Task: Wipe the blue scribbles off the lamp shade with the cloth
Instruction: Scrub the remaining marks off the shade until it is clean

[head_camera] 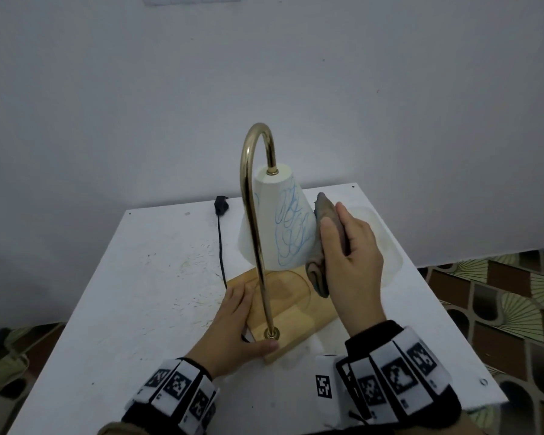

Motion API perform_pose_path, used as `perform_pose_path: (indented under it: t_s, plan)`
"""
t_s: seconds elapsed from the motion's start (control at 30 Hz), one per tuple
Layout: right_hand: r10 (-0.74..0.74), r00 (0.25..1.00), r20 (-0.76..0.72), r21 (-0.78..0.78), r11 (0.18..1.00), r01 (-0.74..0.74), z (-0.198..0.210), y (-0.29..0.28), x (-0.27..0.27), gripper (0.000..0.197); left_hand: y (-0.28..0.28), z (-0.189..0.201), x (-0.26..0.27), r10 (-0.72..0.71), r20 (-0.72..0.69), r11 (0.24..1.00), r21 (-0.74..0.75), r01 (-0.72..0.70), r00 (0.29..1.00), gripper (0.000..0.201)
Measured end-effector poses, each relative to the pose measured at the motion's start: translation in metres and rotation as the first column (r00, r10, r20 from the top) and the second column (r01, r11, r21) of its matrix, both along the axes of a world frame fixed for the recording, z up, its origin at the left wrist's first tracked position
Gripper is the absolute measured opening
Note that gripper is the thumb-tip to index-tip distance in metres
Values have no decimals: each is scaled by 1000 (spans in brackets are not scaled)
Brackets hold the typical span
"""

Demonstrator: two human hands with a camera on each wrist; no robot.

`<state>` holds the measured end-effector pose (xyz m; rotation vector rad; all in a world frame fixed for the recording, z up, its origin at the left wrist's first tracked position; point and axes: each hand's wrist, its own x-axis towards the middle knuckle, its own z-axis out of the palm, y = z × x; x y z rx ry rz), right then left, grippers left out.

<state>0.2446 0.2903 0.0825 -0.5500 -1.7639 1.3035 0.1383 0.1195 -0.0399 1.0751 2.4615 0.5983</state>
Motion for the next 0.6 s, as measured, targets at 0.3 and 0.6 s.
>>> perform_pose_path:
  t_s: [0.3,0.6]
  plan:
    - [-33,988,-148,143,988,54,15,-19,-5,24,4,13,6,8,38,997,-77,-5,999,145]
    - [-95,995,-13,98,991,96,-14,-6,-4,29,6,17,8,-8,52,996,-88,12,999,152]
